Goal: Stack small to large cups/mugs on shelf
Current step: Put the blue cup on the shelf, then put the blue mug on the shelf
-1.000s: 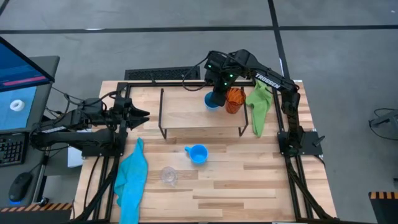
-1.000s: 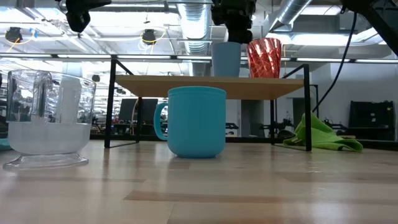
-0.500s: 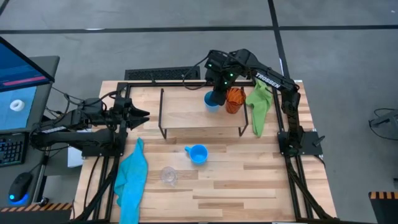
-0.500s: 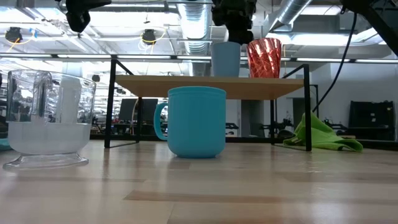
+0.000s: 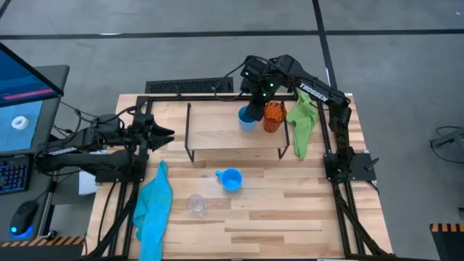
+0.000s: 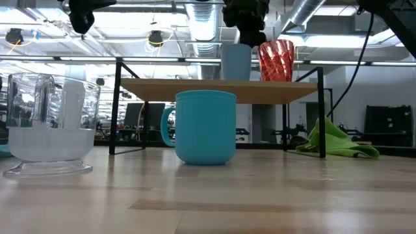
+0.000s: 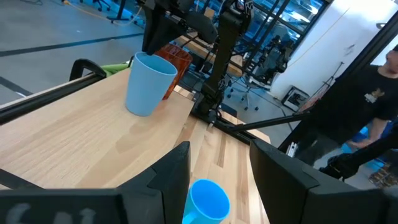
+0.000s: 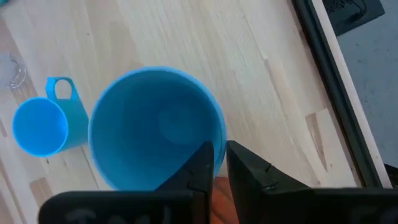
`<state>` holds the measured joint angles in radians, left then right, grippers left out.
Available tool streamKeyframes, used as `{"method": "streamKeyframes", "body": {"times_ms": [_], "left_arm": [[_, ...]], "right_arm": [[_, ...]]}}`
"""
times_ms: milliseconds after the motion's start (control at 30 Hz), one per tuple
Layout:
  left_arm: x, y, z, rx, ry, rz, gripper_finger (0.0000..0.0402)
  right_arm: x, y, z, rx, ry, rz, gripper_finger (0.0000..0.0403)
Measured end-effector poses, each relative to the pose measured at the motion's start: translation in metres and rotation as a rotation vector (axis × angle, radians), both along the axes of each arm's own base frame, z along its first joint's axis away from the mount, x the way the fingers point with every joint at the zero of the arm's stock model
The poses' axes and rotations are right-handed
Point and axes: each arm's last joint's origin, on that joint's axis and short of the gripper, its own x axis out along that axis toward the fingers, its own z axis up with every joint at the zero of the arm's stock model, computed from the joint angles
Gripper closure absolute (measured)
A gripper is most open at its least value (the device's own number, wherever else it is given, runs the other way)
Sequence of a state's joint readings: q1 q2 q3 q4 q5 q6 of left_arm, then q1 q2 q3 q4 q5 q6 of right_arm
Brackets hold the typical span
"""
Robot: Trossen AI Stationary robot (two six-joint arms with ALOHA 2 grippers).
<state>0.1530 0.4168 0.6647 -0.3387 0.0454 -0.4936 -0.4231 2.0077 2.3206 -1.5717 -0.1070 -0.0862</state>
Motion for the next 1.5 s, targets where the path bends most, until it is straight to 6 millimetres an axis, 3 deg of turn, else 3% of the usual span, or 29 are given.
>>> {"method": "streamKeyframes", "body": {"times_ms": [167, 400, 667, 900, 1033, 1233, 1500], "left_arm": [[0.000, 0.000, 0.000, 0.013, 0.002, -0.001, 0.0244], [0.000, 0.000, 0.000, 0.015, 0.002, -0.001, 0.0244], [0.000, 0.000, 0.000, 0.015, 0.002, -0.001, 0.0244], [0.000, 0.000, 0.000, 0.015, 0.001, -0.001, 0.0243], [0.000, 0.000, 0.000, 0.015, 0.001, -0.001, 0.0233], [0.000, 0.000, 0.000, 0.001, 0.000, -0.003, 0.0208], [0.000, -0.001, 0.000, -0.002, -0.001, -0.033, 0.0184]], "right_arm": [[-0.008, 0.001, 0.020, -0.038, -0.090, -0.015, 0.0335], [-0.038, 0.008, 0.053, -0.060, -0.185, -0.081, 0.0335], [-0.105, 0.057, 0.112, -0.074, -0.375, -0.110, 0.0335], [-0.155, 0.112, 0.142, 0.028, -0.523, -0.109, 0.0335], [-0.160, 0.143, 0.142, 0.083, -0.519, -0.069, 0.0335], [-0.144, 0.192, 0.123, 0.213, -0.398, -0.001, 0.0330], [-0.136, 0.246, 0.088, 0.275, -0.204, -0.011, 0.0262]]}}
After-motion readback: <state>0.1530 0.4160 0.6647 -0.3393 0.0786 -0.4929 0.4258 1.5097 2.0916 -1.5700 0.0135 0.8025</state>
